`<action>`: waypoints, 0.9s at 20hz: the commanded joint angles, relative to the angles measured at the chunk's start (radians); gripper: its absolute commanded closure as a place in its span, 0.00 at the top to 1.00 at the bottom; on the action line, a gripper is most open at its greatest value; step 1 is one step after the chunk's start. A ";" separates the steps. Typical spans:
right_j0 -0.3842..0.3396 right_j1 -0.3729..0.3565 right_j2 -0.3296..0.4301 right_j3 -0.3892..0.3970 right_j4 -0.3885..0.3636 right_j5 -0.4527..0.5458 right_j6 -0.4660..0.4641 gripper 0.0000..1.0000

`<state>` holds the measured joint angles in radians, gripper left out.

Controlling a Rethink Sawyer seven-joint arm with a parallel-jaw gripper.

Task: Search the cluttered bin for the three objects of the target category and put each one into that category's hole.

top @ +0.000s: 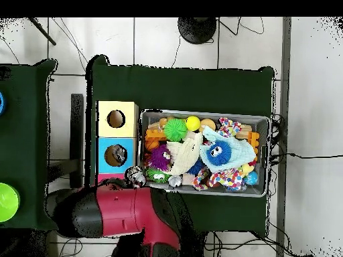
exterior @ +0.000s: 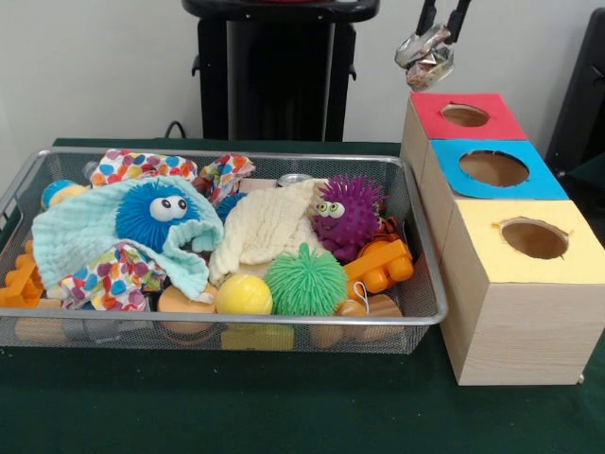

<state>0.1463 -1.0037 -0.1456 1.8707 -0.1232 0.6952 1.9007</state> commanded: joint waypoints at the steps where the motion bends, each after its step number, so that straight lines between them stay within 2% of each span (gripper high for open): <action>1: 0.016 0.110 0.040 -0.088 -0.003 -0.020 0.174 0.00; 5: 0.030 0.110 0.036 -0.078 0.020 -0.021 0.187 0.00; 18: 0.059 0.140 0.030 -0.123 0.106 0.035 0.225 0.00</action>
<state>0.2020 -0.9082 -0.1452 1.8067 -0.0706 0.6950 1.9007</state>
